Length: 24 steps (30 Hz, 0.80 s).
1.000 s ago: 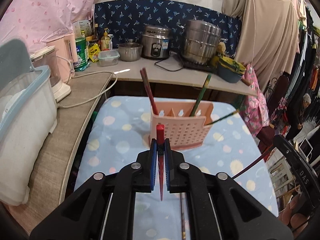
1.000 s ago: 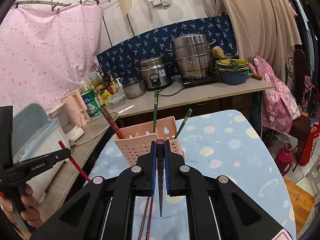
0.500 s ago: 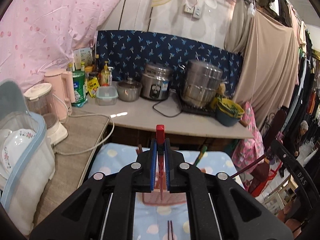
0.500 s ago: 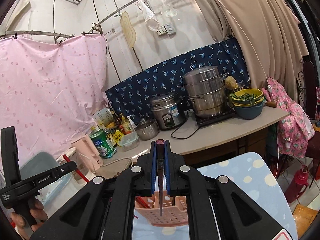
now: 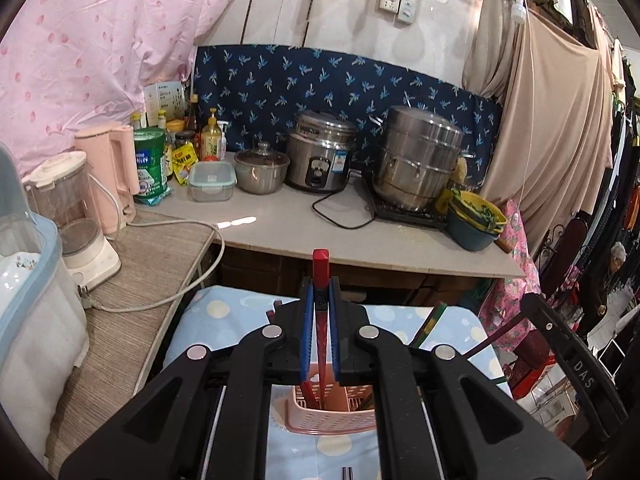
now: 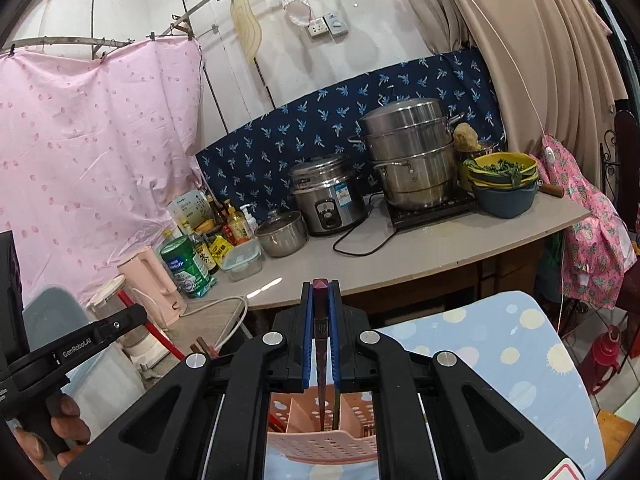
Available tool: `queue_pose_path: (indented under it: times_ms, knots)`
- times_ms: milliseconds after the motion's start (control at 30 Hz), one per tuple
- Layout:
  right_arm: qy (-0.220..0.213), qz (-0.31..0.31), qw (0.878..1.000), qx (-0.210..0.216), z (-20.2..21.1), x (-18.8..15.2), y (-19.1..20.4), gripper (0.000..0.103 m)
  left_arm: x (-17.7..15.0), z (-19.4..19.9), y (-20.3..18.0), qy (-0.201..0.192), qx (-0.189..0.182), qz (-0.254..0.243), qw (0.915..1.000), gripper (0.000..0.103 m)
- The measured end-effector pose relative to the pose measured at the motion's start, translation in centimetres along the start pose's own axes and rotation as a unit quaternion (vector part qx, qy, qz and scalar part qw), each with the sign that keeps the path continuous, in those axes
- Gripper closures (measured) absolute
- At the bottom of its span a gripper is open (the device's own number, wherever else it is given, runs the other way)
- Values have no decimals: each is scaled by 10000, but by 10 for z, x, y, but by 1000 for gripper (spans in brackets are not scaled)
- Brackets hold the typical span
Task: Organize utensils
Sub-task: 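Lift both held chopsticks and insert them upright into the pink holder, then open both tools and pull them back from the holder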
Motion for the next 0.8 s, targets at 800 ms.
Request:
queue_pose_path:
  times_ms: [800]
  knots:
    - [327, 35, 9993, -156, -16, -35, -16, 92, -45, -25, 10, 434, 151, 35, 9989, 86]
Point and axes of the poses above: each gripper's, at about its wrist camera, not at the fingertips, and z roughly against the way its jaws point, y to its left, x to its top, the point moved 9 cm from there along -z, roughly the way its jaws point, and after that the axes turned 9 degrees about -z, right-handed, at the moved point
